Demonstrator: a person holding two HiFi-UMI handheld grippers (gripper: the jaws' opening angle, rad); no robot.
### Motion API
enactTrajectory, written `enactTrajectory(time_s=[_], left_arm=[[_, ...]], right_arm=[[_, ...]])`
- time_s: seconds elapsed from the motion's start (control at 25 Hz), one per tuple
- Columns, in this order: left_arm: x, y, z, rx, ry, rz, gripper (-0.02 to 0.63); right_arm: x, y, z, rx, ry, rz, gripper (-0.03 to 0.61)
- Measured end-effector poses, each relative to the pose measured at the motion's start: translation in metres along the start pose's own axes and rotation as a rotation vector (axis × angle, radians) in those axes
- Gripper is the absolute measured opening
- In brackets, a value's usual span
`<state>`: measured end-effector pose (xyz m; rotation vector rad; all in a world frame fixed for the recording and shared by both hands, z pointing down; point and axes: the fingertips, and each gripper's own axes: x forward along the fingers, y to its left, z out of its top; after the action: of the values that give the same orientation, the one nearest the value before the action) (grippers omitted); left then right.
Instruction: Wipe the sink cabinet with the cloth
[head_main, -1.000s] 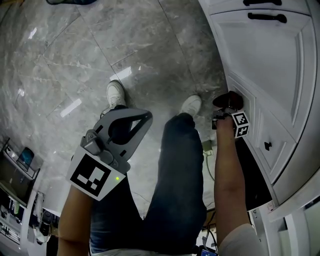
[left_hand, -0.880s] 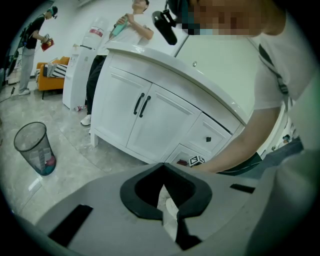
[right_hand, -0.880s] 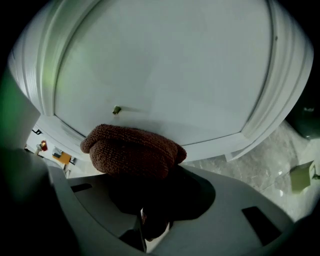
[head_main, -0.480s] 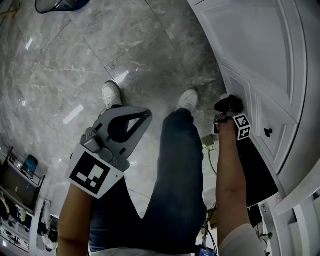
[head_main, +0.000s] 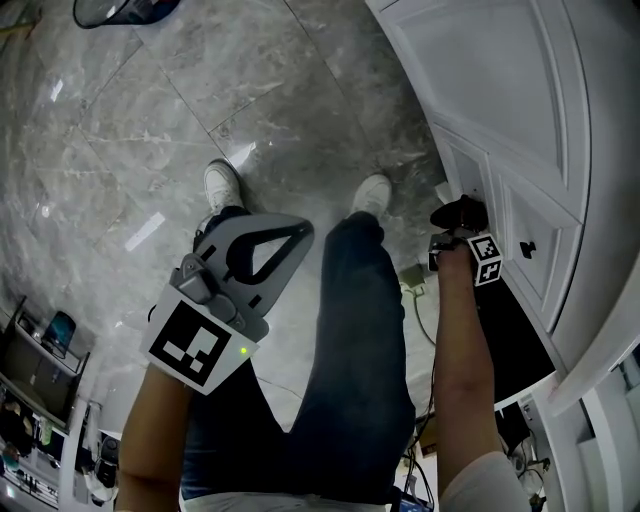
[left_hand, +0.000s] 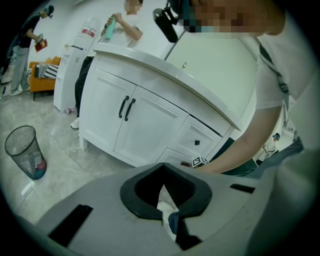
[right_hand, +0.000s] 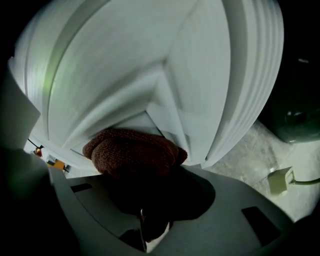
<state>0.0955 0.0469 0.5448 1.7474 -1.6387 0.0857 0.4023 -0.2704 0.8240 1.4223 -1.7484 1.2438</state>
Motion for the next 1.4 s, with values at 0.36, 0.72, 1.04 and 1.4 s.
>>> enactTrajectory(time_s=[0.36, 0.72, 1.04, 1.4], left_arm=[[-0.026, -0.009, 0.023, -0.037, -0.076, 0.025, 0.011], [-0.052, 0.004, 0.021, -0.074, -0.121, 0.079, 0.011], [-0.069, 0.018, 0.013, -0.120, -0.148, 0.134, 0.011], [-0.074, 0.022, 0.009, -0.128, -0.156, 0.141, 0.011]], right_arm=[[-0.034, 0.025, 0.012, -0.065, 0.035, -0.007, 0.098], [-0.026, 0.081, 0.004, -0.147, 0.076, 0.064, 0.098], [-0.002, 0.146, -0.013, -0.190, 0.122, 0.142, 0.098], [-0.003, 0.161, -0.024, -0.245, 0.126, 0.159, 0.098]])
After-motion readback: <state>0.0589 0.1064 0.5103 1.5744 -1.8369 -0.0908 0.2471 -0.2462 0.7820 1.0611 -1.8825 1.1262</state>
